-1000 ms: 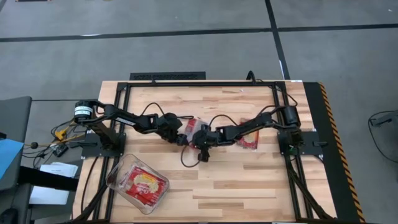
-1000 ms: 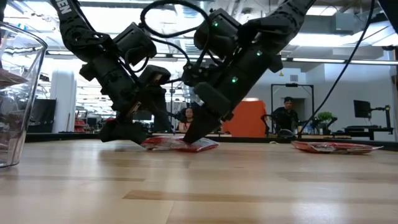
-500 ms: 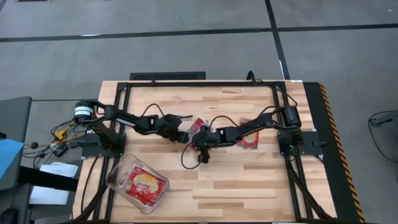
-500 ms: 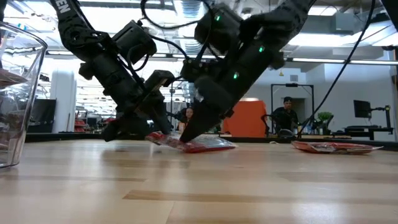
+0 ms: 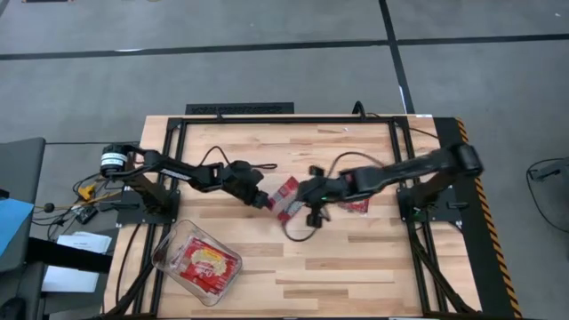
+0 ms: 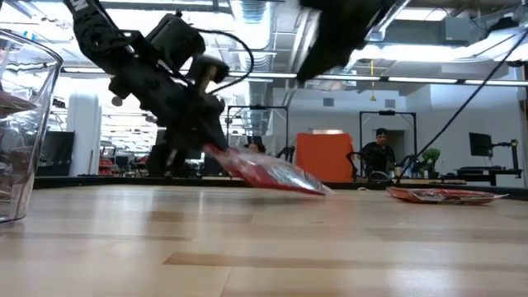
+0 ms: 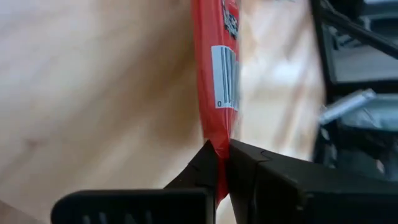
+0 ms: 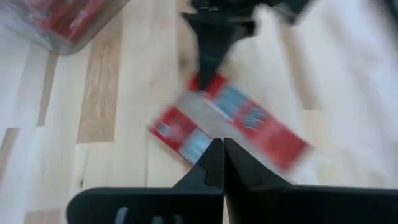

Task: Sort popcorn bags into baskets
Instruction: Put the red popcorn bag into the transparent bin

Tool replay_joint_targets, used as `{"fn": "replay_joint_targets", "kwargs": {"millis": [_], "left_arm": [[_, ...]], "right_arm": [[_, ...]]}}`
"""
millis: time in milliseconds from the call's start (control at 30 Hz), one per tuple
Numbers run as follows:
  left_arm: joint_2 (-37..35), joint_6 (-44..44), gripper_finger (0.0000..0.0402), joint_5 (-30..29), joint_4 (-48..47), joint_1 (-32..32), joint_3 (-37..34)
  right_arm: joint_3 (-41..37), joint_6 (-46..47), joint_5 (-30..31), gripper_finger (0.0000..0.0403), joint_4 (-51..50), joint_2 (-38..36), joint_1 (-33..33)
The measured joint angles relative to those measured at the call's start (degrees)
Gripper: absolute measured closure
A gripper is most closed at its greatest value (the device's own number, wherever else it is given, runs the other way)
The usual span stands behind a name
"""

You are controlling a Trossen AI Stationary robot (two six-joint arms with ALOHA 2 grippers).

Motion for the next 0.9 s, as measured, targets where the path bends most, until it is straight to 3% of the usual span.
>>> {"fn": "replay_joint_targets", "kwargs": {"millis": [233, 433, 700, 900], "left_arm": [[-11.88, -2.04, 0.0401, 15.21, -4.73, -1.96, 0.04], [-27.69, -7.64, 0.0401, 23.87, -17.54, -7.64, 0.12], [-47.94, -14.92, 0.0401, 22.03, -47.06, -20.59, 0.03], [-56.39, -15.84, 0.0401, 16.8, -61.2, -26.85, 0.09]], "right_arm": [[0.01, 3.88, 10.56, 0.0389, -11.82, -10.49, 2.94], [0.0, 7.54, 14.14, 0.0389, -16.56, -12.05, 4.19], [-0.03, 9.1, 14.07, 0.0388, -16.72, -10.27, 4.87], [-0.01, 9.37, 13.93, 0.0386, -15.14, -6.73, 5.38]]}}
